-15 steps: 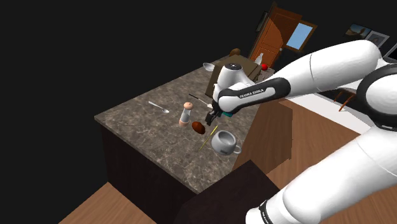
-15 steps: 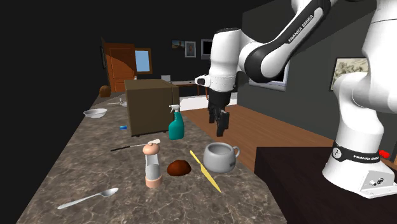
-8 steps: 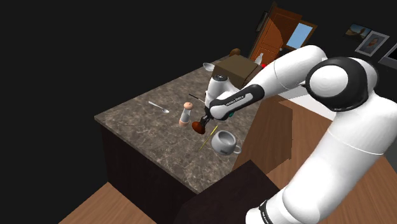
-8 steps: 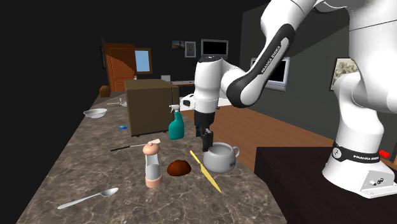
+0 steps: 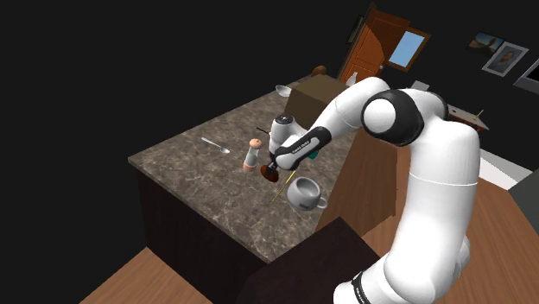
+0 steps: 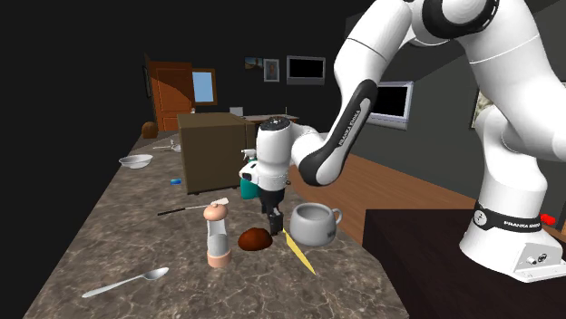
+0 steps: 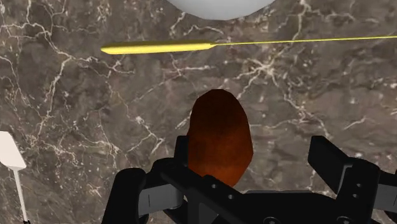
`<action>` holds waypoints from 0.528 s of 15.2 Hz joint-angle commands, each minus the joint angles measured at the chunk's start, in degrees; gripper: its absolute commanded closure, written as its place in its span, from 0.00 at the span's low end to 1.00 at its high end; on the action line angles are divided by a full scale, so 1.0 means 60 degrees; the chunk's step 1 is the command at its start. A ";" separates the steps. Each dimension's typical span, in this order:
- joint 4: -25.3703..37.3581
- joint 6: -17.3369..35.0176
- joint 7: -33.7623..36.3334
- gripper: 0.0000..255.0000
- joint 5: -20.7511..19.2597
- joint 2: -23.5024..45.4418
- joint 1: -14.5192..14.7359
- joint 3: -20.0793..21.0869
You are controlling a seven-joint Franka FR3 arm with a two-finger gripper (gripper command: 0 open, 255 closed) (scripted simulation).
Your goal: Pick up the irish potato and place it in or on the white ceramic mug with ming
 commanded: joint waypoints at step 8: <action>0.1513 0.0479 -0.0002 0.00 -0.0342 0.1904 -0.0008 -0.0322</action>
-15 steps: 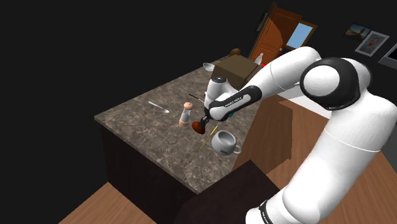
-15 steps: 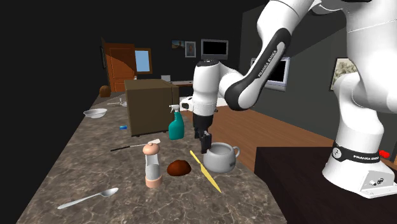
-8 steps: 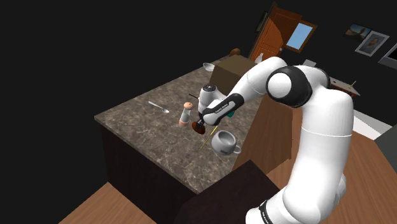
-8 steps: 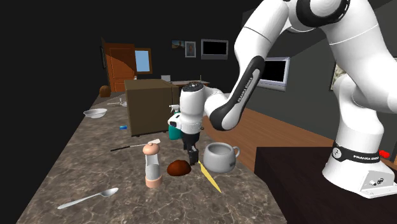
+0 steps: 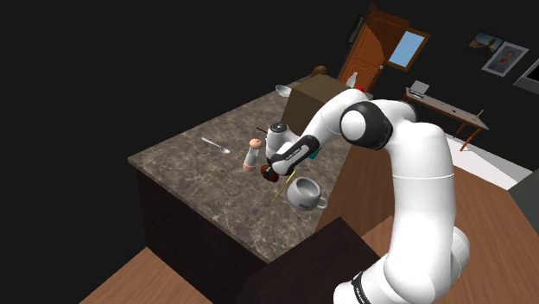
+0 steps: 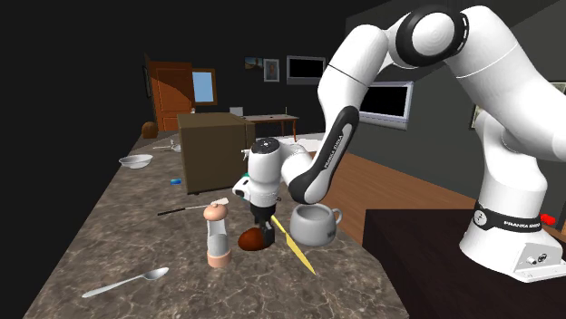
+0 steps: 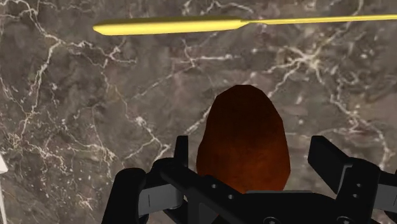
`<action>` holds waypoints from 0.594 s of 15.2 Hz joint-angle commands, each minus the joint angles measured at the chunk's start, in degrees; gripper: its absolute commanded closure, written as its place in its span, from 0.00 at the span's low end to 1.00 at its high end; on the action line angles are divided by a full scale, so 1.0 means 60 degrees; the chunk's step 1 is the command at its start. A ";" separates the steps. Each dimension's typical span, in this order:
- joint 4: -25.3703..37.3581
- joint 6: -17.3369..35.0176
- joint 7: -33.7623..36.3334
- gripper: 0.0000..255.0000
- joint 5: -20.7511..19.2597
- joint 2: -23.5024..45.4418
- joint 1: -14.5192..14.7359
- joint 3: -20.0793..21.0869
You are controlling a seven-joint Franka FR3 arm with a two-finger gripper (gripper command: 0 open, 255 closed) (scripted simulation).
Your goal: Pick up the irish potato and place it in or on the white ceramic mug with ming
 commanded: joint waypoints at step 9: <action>0.0279 0.0215 0.0045 0.00 -0.0051 0.0465 -0.0032 -0.0076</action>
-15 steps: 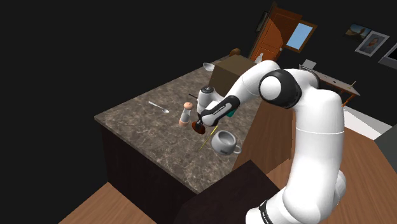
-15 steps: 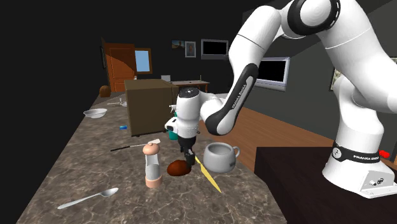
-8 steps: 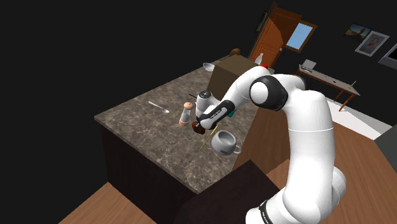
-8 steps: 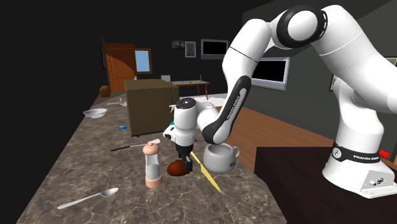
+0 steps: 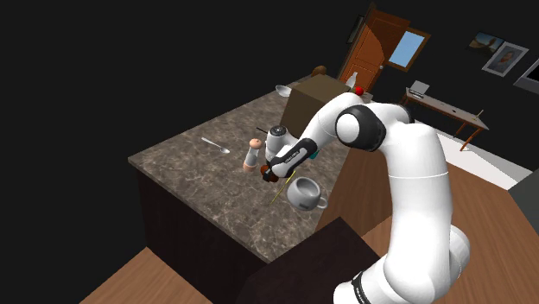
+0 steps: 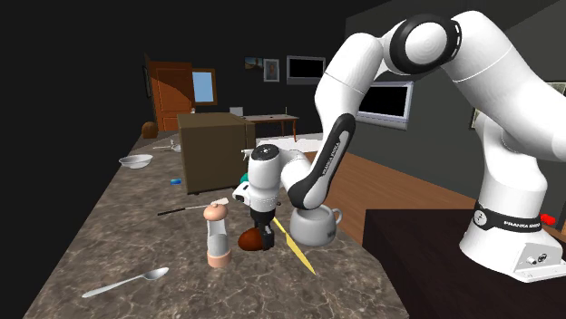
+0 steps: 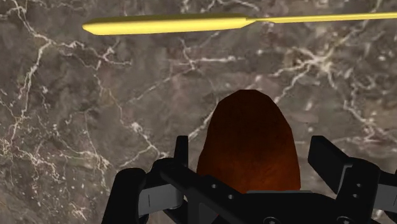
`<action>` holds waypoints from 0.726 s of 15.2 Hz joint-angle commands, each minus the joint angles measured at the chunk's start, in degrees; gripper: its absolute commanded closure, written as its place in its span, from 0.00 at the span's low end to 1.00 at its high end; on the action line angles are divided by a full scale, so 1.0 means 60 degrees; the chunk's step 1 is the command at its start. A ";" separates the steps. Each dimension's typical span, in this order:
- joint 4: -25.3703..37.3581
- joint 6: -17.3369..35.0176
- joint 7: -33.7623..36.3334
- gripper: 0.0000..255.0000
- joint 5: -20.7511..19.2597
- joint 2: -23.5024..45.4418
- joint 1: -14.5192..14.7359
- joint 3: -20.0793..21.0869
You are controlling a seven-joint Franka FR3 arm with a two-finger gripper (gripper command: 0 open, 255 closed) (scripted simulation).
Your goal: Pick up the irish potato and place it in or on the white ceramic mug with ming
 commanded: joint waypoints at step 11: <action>0.0002 0.0001 0.0000 1.00 0.0000 0.0002 0.0000 0.0000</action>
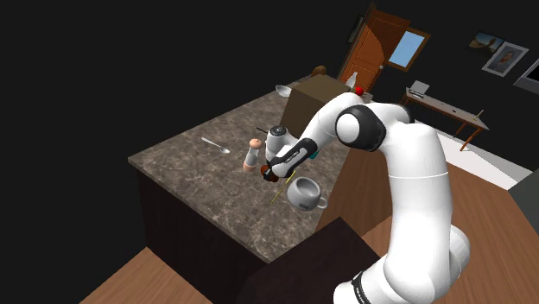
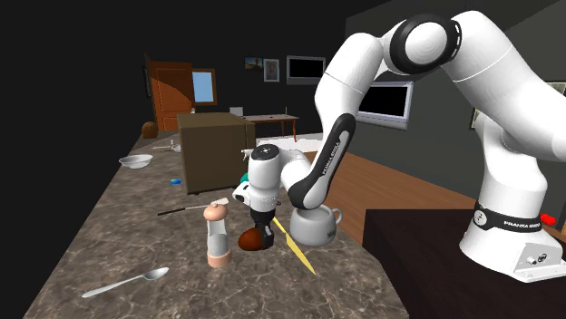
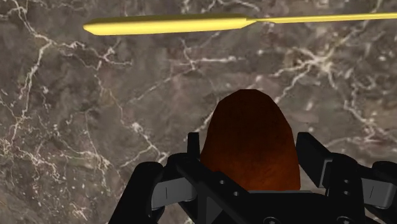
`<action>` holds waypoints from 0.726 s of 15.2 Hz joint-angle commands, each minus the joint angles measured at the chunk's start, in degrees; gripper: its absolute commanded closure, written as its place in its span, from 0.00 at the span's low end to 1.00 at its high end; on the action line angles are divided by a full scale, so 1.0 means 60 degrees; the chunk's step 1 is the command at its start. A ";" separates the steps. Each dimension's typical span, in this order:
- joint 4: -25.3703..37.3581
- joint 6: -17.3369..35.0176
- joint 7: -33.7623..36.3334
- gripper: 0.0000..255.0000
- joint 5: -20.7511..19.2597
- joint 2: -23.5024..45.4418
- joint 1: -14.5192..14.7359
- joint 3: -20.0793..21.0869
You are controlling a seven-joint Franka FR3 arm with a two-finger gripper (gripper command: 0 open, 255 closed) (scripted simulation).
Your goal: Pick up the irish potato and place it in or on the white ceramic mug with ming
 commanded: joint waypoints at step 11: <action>-0.0525 -0.0758 -0.0520 1.00 0.0281 -0.1300 -0.0198 0.0303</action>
